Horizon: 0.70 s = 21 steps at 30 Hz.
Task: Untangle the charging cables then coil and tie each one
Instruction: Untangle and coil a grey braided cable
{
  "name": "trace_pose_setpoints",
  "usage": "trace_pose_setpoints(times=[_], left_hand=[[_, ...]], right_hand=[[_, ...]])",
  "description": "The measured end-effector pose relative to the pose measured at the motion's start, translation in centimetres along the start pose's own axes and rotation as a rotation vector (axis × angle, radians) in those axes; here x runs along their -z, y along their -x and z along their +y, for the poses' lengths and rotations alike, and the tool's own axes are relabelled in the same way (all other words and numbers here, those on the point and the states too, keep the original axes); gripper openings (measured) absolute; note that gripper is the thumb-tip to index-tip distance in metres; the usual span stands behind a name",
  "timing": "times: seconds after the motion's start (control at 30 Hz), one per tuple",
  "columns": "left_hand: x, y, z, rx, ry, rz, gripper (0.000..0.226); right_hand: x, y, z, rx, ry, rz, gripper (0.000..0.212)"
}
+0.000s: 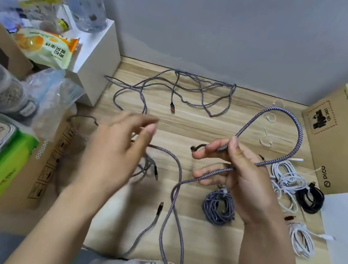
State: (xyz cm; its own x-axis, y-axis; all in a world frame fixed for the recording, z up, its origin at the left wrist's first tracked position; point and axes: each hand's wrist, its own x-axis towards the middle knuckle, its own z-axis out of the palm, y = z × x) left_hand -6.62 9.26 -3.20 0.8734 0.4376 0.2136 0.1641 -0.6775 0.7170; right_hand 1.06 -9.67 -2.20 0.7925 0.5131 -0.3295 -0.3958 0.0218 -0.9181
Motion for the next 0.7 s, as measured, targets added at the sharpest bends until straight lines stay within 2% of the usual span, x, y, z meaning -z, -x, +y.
trace_pose_setpoints(times=[0.03,0.1,0.17,0.23,0.27,0.33,0.37,0.43,0.5,0.57,0.63,0.7], left_hand=[[0.1,0.6,1.1,-0.065,0.098,-0.015,0.025],[0.4,1.6,2.6,-0.015,0.227,-0.092,0.035],[0.0,2.0,2.4,0.128,0.088,-0.239,0.05],[-0.8,2.1,1.4,0.174,-0.142,-0.436,0.049],[-1.3,2.3,1.0,0.191,-0.094,-0.519,0.04],[-2.3,2.7,0.8,0.254,0.257,-0.626,0.024],[-2.7,2.8,0.8,0.3,0.429,-0.645,0.022],[-3.1,2.9,0.6,0.341,0.53,-0.641,0.026],[-3.4,2.8,0.4,0.332,0.445,-0.691,0.028],[-3.6,2.6,0.2,0.27,0.278,-0.828,0.026],[-3.8,2.5,0.7,0.131,0.073,-0.976,0.029],[-3.7,2.2,1.4,0.0,-0.047,-1.097,0.025]], right_hand=[[-0.3,0.1,0.1,0.01,-0.009,0.006,0.037],[-0.8,0.5,0.2,0.033,-0.043,0.039,0.034],[-1.1,0.9,0.1,0.059,-0.091,0.082,0.029],[-1.3,1.3,0.3,0.082,-0.138,0.117,0.024],[-1.4,1.5,0.5,0.092,-0.155,0.123,0.022],[-1.7,1.7,1.1,0.101,-0.163,0.106,0.023],[-1.7,1.7,1.4,0.108,-0.149,0.086,0.028],[-1.6,2.0,1.7,0.156,-0.094,0.048,0.04],[-1.5,2.3,1.6,0.277,0.068,0.0,0.052],[-1.1,2.5,1.3,0.467,0.382,-0.008,0.056],[-0.6,2.3,1.2,0.635,0.694,-0.01,0.05],[-0.4,1.5,1.1,0.691,0.841,-0.053,0.038]])
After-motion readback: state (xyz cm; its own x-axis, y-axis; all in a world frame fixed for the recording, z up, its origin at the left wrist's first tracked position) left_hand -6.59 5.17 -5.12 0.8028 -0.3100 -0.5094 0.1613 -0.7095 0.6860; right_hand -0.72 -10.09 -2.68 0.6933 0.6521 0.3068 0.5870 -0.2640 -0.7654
